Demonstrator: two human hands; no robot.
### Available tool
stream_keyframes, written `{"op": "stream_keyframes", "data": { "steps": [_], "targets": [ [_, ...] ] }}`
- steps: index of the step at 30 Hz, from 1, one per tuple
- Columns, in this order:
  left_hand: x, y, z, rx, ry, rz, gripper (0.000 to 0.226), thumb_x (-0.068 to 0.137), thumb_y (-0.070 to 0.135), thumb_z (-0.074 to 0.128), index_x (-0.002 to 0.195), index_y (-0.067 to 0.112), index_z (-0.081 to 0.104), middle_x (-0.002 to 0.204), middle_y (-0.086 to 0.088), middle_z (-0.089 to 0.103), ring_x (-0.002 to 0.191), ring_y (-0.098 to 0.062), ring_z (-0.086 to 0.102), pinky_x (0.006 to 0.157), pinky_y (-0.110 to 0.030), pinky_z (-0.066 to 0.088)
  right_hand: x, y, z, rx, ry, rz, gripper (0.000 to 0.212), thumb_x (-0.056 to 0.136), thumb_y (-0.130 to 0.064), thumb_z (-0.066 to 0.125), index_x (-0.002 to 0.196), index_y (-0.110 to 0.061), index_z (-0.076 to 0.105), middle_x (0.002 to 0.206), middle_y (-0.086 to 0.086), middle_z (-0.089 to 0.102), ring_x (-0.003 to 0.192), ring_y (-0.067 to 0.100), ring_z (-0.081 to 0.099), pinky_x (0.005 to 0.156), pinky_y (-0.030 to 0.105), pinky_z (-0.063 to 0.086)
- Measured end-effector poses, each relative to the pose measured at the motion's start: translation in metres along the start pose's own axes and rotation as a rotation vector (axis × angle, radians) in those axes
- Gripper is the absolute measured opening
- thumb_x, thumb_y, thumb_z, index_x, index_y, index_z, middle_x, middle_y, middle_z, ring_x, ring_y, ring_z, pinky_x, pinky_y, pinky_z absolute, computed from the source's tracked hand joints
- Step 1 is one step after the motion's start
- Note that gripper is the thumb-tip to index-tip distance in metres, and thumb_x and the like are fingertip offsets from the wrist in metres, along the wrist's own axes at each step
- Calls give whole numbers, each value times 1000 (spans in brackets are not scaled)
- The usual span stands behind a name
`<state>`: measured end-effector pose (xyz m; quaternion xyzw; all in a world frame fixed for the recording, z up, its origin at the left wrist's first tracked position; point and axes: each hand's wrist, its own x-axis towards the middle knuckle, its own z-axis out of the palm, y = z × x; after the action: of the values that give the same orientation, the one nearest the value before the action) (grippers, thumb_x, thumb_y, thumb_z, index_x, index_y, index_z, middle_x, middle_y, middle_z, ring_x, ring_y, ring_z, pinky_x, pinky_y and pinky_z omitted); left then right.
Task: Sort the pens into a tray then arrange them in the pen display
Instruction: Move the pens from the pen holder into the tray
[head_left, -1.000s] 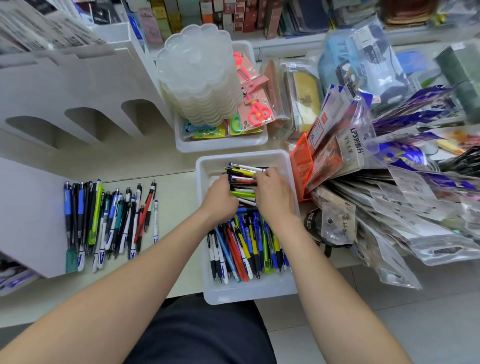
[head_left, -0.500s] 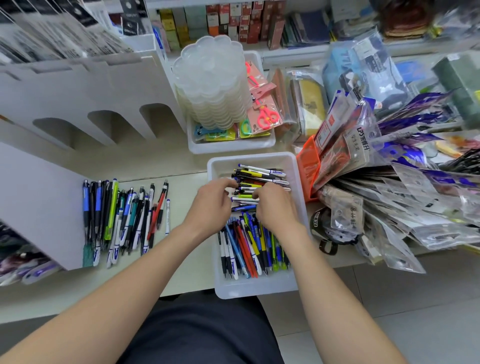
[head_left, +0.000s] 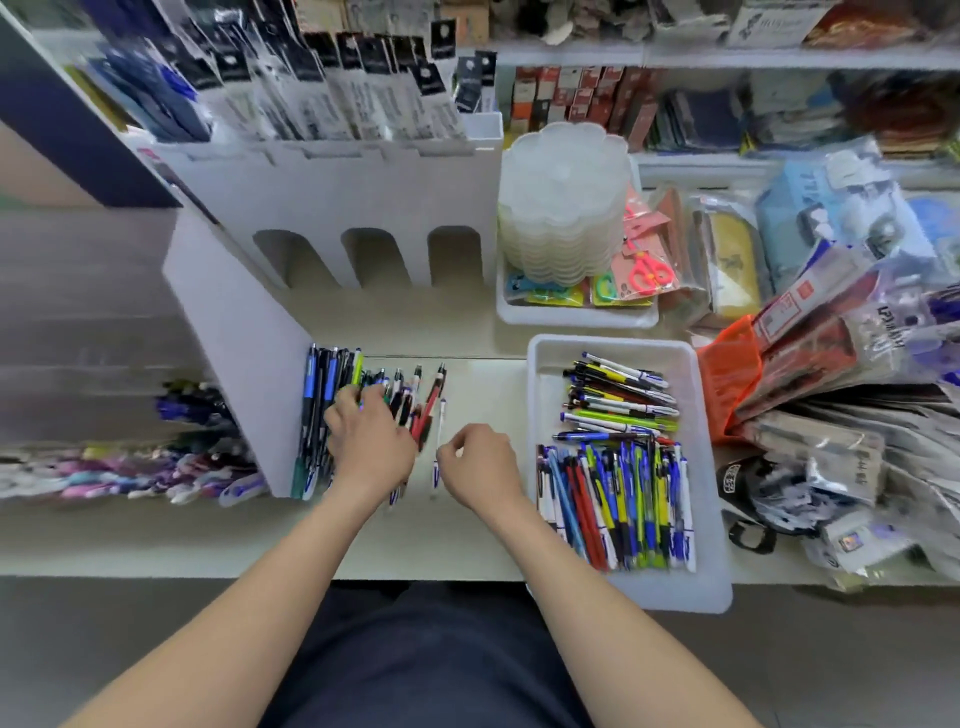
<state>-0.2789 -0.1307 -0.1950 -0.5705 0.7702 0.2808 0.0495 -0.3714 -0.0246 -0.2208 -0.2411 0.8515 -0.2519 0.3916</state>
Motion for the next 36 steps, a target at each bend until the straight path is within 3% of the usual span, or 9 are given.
{"op": "stream_keyframes", "data": {
  "steps": [4,9,15,18,24,28,30,32,36],
  "targets": [
    [13,-25,-12,-2,-77,-42,80,93,4,54,164,5,15,173,-26,-7,160,-45,0,128,-55,13,12,-15,30,-35,26,132,51,97,-46,61,123,-4,54,120,18,64,111,41,65,82,39,49],
    [28,-36,-18,42,-157,-72,87,99,9,54,167,7,1,173,-25,-17,161,-43,-8,130,-55,10,30,-38,62,-86,52,174,87,86,-65,71,141,-5,38,137,17,44,120,42,60,93,48,56],
    [40,-42,-11,61,-144,-67,76,106,23,54,164,3,9,168,-30,12,146,-52,24,121,-53,26,44,-60,84,-28,99,265,103,87,-67,72,153,-5,23,145,19,32,127,46,49,102,49,49],
    [41,-49,-11,114,-190,-5,73,107,19,47,166,5,7,168,-28,13,144,-51,25,119,-53,28,49,-64,87,-34,129,289,98,86,-62,76,149,-6,27,144,18,31,127,46,47,99,48,49],
    [43,-61,-10,-38,-215,170,65,99,-2,49,162,11,34,157,-21,43,143,-41,41,116,-45,35,56,-62,73,72,134,307,72,95,-44,62,148,-3,35,145,22,33,133,44,38,104,45,41],
    [38,-62,-8,-189,-165,159,69,96,-1,66,158,13,39,149,-13,58,139,-33,52,109,-41,42,53,-55,76,119,118,287,85,91,-61,62,151,-8,35,144,17,33,136,40,33,108,45,39],
    [37,-61,-11,-262,-169,108,80,92,-2,70,160,16,34,145,-13,61,135,-32,56,104,-40,46,53,-52,81,84,126,272,95,88,-67,67,154,-9,30,144,16,32,135,39,32,108,46,40],
    [38,-62,-14,-289,-216,83,85,88,-3,72,161,17,33,152,-9,58,139,-30,55,112,-41,46,55,-53,84,66,138,274,93,91,-61,69,154,-7,27,146,18,31,134,42,34,107,46,42],
    [41,-63,-17,-312,-284,79,77,86,-4,64,157,17,42,151,-5,58,136,-28,56,115,-44,46,58,-57,85,70,142,305,86,90,-45,71,153,-9,24,144,20,32,130,45,36,107,47,44]
  ]
}}
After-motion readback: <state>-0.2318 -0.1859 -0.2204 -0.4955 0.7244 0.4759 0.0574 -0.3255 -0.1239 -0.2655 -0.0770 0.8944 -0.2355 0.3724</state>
